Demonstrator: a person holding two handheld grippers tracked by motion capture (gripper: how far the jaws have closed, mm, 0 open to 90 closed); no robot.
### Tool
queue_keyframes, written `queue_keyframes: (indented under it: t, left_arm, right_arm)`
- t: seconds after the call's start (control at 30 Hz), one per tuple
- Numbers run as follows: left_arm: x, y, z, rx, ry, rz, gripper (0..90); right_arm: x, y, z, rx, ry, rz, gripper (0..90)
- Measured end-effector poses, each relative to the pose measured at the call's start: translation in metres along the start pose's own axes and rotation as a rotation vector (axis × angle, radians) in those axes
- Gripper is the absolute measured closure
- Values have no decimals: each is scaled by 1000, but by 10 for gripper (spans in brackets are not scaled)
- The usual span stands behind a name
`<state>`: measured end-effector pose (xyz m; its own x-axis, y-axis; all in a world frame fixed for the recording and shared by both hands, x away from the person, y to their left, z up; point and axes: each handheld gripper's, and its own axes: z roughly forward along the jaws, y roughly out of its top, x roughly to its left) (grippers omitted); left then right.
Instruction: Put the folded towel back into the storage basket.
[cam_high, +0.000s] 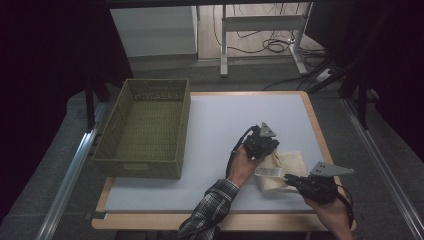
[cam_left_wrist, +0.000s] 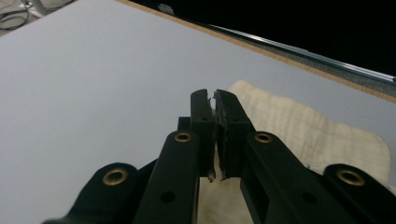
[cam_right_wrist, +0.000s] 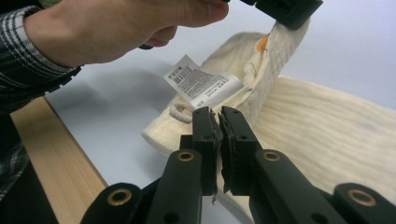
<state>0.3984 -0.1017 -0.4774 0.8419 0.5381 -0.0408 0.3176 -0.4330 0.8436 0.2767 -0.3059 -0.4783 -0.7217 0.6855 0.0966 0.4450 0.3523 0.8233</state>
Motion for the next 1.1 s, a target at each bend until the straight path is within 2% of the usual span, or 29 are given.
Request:
queue_keyframes:
  t: [0.43,0.5,0.57,0.73,0.93,1.0,1.1]
  left_arm:
    - [-16,19,34,16,-32,43,864]
    - [-17,21,37,33,-36,57,864]
    - [-19,23,43,36,-38,53,863]
    - [-21,26,55,73,-42,71,863]
    - [-22,23,70,105,-45,59,851]
    - [-22,22,72,100,-50,39,804]
    - [-20,23,69,66,-47,6,670]
  right_arm:
    - [-18,-15,-19,0,-52,47,849]
    - [-20,-17,-21,6,-62,52,849]
    - [-22,-19,-22,7,-69,64,849]
    - [-28,-26,-21,14,-86,73,849]
    - [-34,-34,-16,26,-104,95,843]
    - [-35,-36,-15,33,-115,100,836]
    - [-37,-39,-16,34,-135,108,780]
